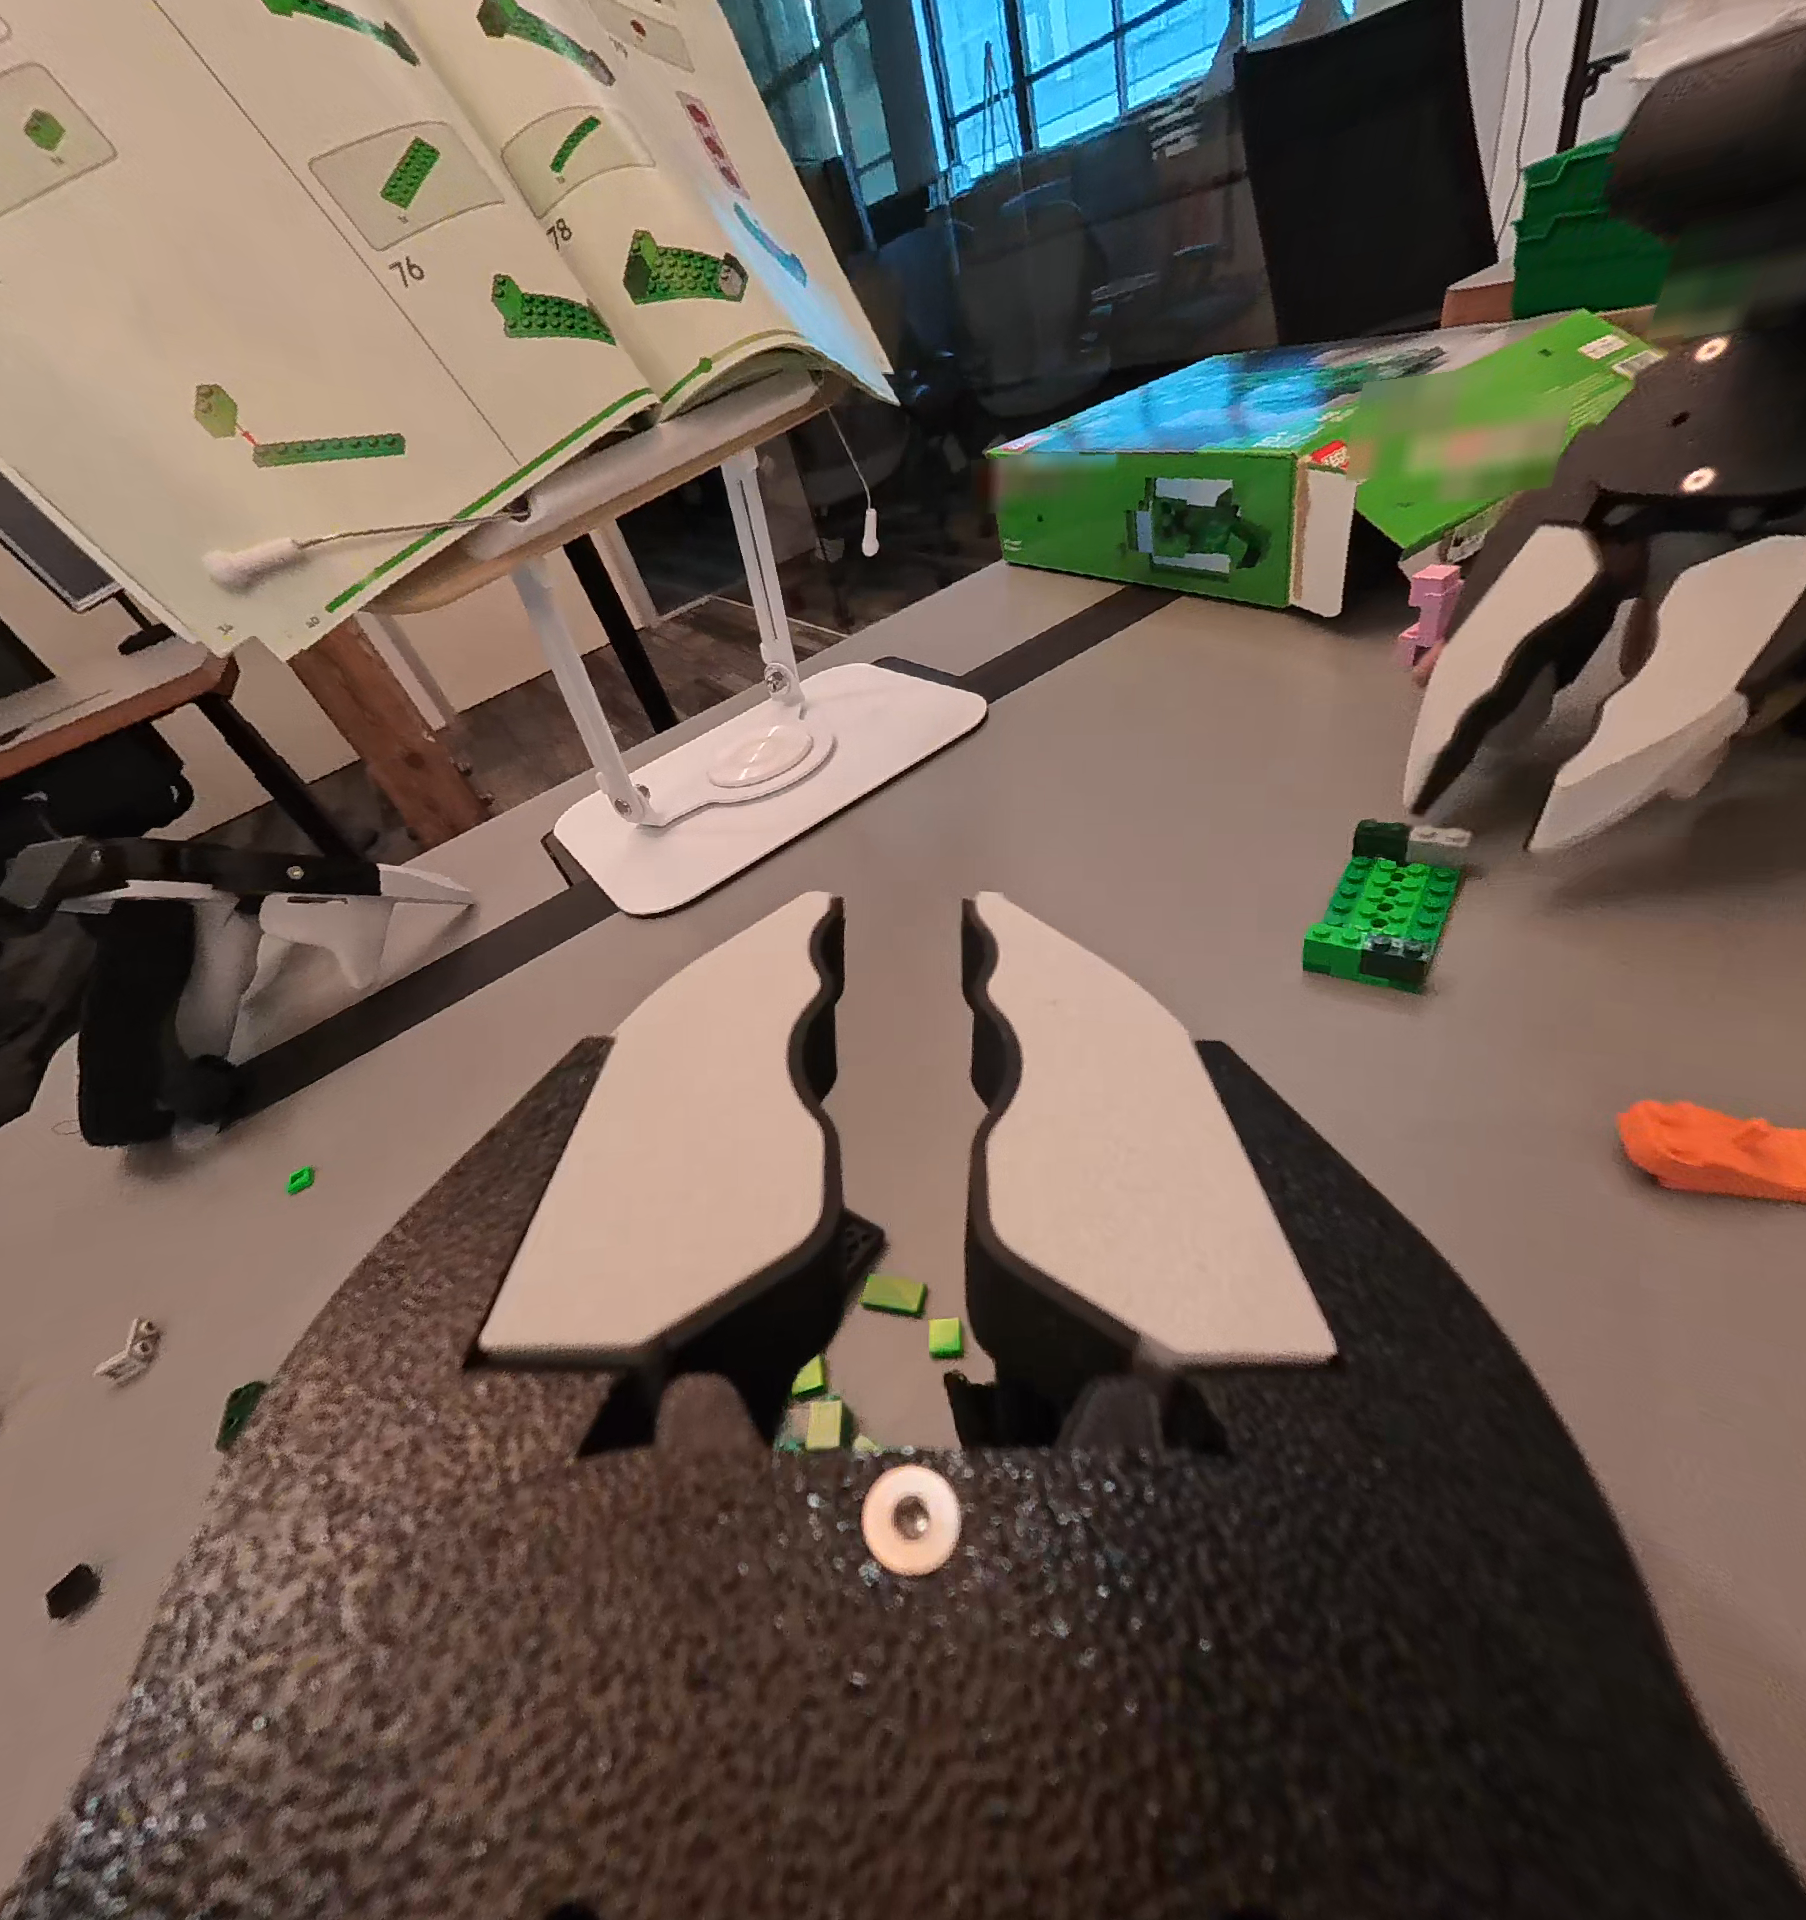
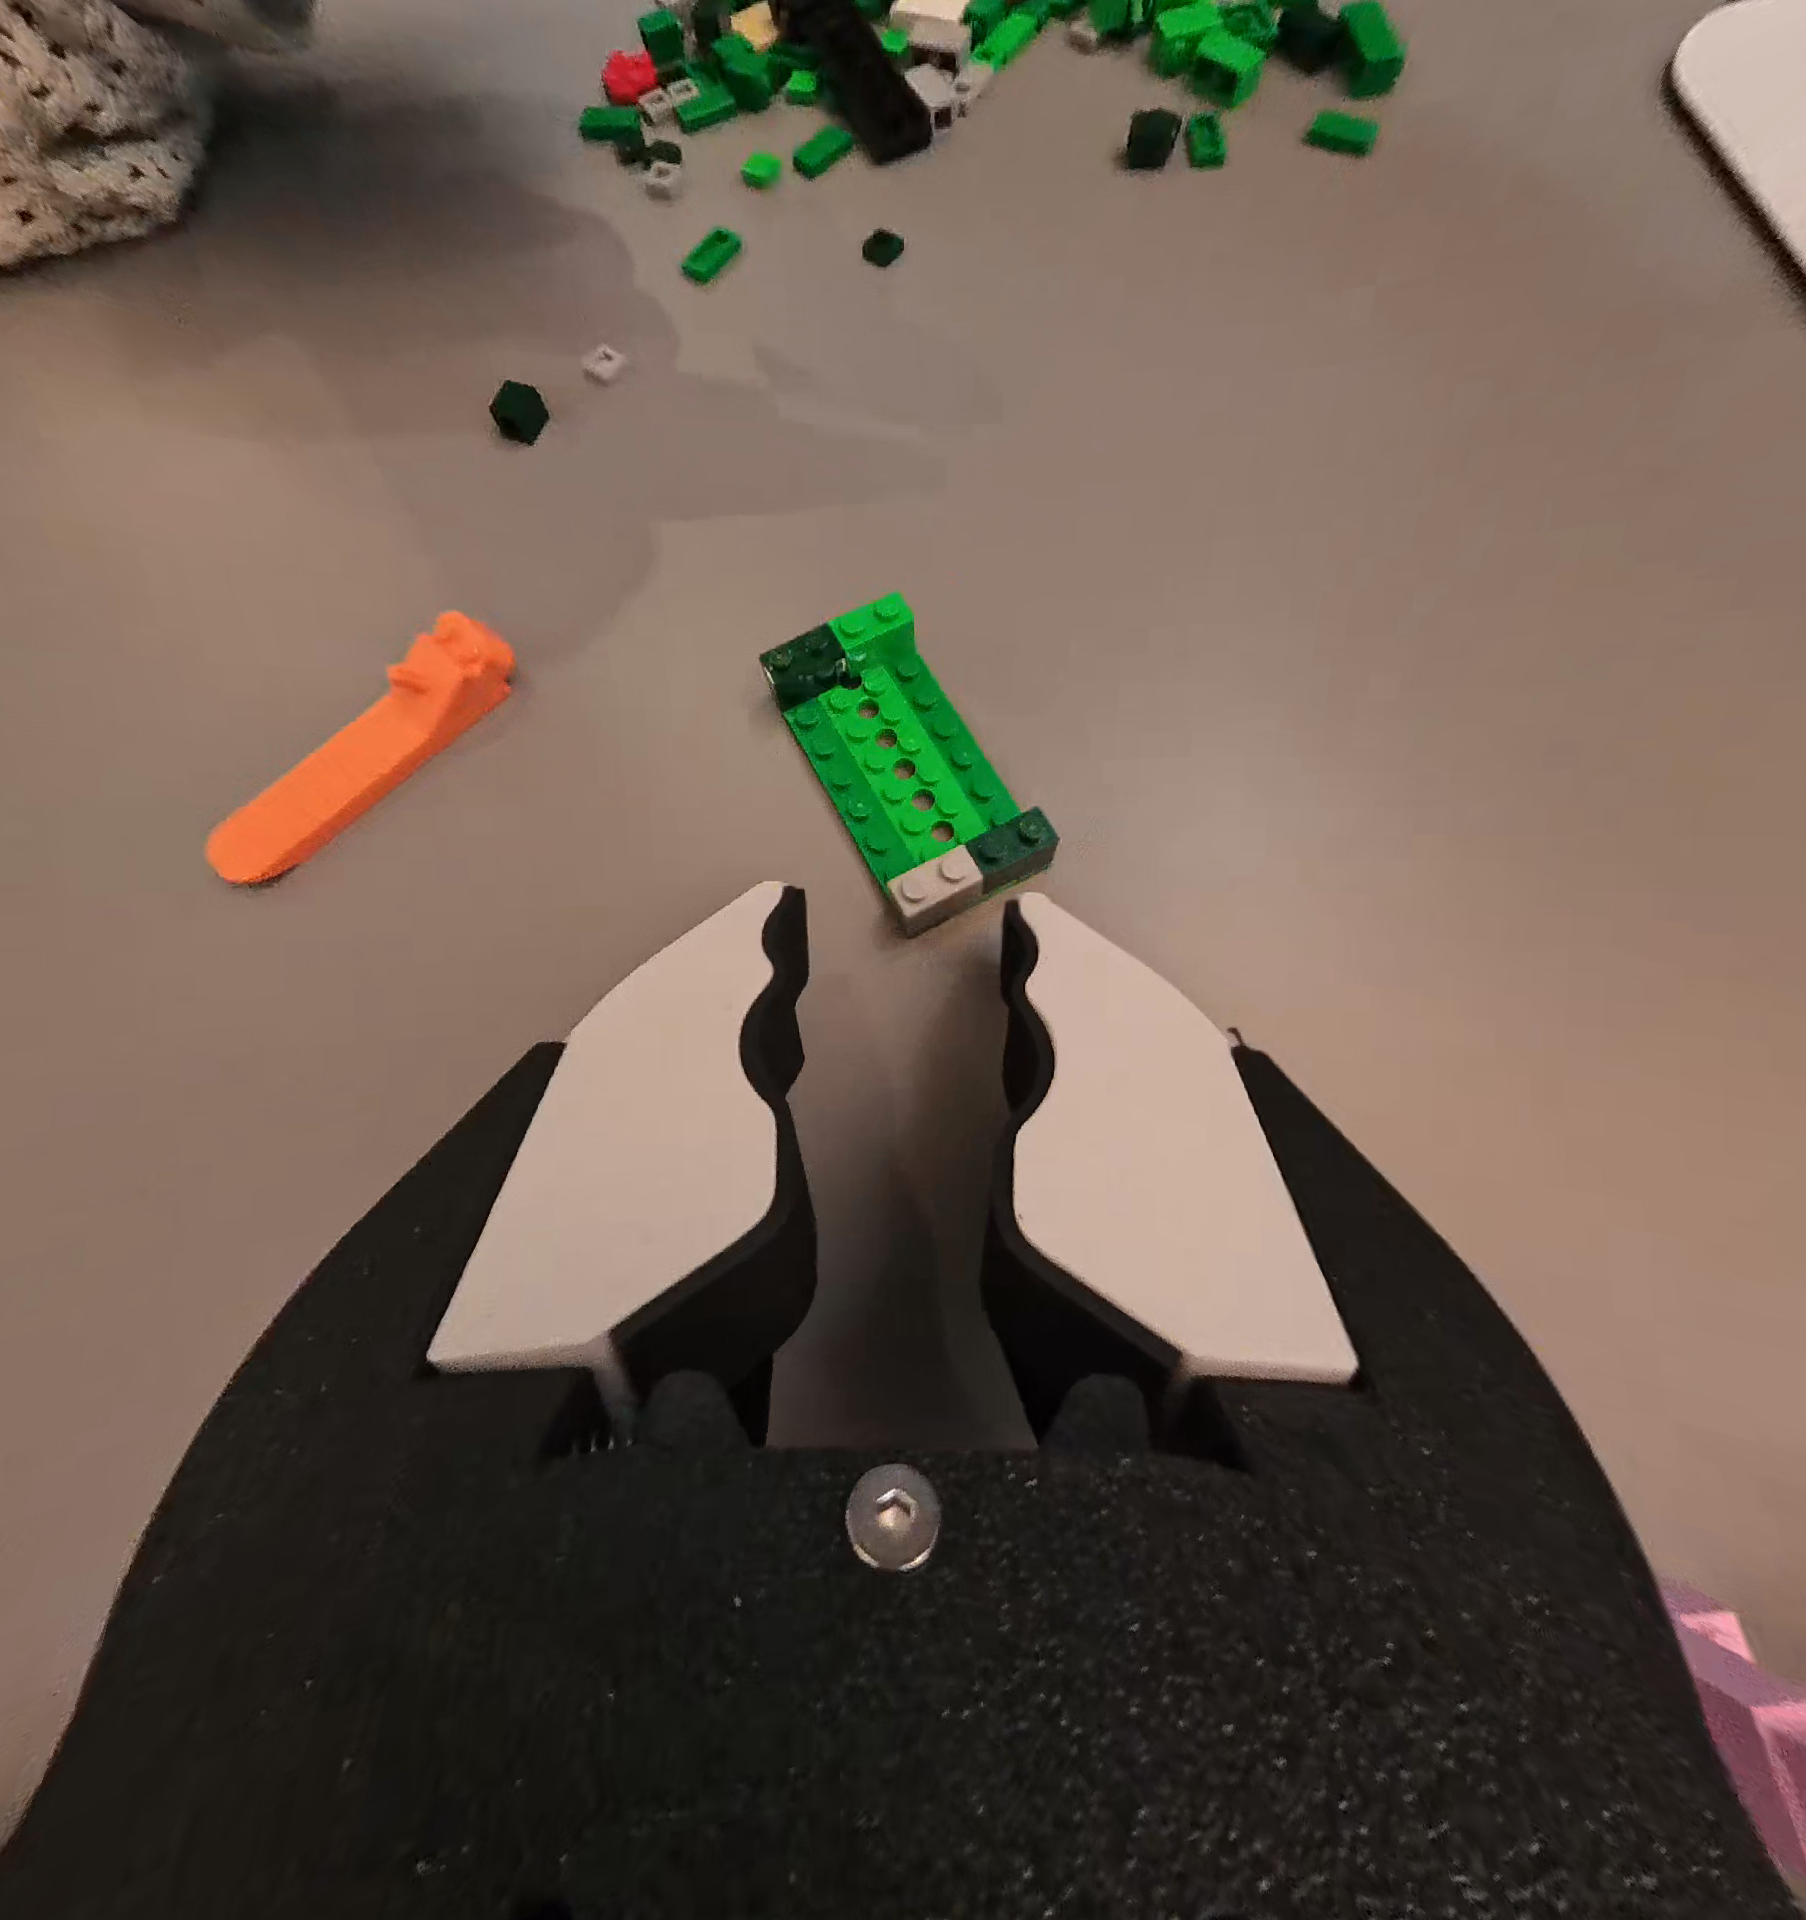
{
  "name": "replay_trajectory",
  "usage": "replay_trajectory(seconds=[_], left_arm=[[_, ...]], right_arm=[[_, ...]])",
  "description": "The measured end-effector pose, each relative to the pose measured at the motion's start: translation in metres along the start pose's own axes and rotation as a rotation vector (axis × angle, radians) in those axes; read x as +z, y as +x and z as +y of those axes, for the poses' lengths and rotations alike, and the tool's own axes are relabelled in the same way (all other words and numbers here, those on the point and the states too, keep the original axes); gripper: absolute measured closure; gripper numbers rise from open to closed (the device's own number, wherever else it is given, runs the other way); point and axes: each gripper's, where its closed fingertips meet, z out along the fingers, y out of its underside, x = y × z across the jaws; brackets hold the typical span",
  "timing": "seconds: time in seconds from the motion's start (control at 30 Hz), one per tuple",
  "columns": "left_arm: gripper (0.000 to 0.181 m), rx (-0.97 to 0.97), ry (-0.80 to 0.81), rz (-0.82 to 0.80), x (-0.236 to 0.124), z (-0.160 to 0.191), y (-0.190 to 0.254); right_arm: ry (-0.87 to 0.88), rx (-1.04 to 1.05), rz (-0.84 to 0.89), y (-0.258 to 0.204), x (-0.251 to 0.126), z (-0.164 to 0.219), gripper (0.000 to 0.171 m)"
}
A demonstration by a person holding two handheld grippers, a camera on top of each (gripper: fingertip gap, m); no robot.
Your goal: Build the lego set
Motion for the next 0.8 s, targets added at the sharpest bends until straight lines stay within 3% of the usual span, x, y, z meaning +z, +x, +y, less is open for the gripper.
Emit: replay_trajectory(seconds=[0.4, 0.8], left_arm=[[0.16, -0.04, 0.017, 0.034, 0.005, 0.006, 0.007], [0.158, -0.077, 0.08, -0.007, 0.001, 0.003, -0.005]], right_arm=[[0.213, 0.003, 0.088, 0.008, -0.018, -0.017, 0.132], [0.049, -0.042, 0.024, -0.004, 0.0, -0.001, 0.132]])
